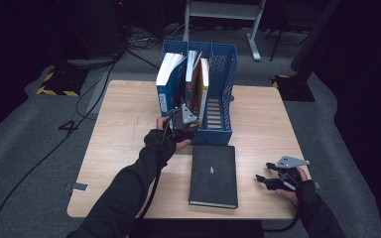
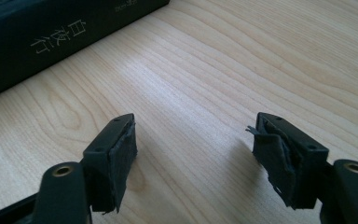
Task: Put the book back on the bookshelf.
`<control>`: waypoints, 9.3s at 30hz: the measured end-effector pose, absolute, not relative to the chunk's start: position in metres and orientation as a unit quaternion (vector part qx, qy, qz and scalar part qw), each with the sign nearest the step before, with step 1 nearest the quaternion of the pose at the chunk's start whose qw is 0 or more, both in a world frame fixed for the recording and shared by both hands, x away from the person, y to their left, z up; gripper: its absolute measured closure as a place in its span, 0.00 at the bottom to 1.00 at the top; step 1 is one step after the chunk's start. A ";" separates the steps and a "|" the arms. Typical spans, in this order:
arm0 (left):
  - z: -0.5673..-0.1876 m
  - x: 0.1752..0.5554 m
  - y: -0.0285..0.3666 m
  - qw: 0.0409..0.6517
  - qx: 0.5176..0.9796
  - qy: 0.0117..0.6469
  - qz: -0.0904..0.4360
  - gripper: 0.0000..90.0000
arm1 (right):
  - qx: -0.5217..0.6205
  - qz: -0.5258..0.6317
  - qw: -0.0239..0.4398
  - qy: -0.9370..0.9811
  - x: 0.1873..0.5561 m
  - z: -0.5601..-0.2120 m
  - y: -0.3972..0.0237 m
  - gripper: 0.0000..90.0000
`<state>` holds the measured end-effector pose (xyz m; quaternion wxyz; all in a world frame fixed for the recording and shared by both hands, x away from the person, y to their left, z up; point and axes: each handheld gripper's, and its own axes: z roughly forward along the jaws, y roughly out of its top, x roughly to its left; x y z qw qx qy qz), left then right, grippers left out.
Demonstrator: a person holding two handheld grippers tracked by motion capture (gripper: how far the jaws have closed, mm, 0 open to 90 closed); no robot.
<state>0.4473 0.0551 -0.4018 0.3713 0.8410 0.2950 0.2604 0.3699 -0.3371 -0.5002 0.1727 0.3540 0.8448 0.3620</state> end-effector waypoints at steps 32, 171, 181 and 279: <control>-0.453 0.398 0.100 0.335 0.886 0.244 0.207 0.50 | 0.341 0.364 0.168 0.850 0.365 -0.497 -0.330 0.34; -0.478 0.401 0.061 0.406 0.862 0.295 -0.071 0.39 | 0.290 0.377 0.091 0.875 0.378 -0.490 -0.274 0.75; -0.461 0.398 0.058 0.435 0.856 0.276 -0.048 0.40 | 0.292 0.372 0.094 0.876 0.378 -0.490 -0.275 0.75; -0.420 0.292 0.090 0.500 0.848 0.068 0.162 0.57 | 0.233 0.483 0.100 0.838 0.397 -0.457 -0.226 0.92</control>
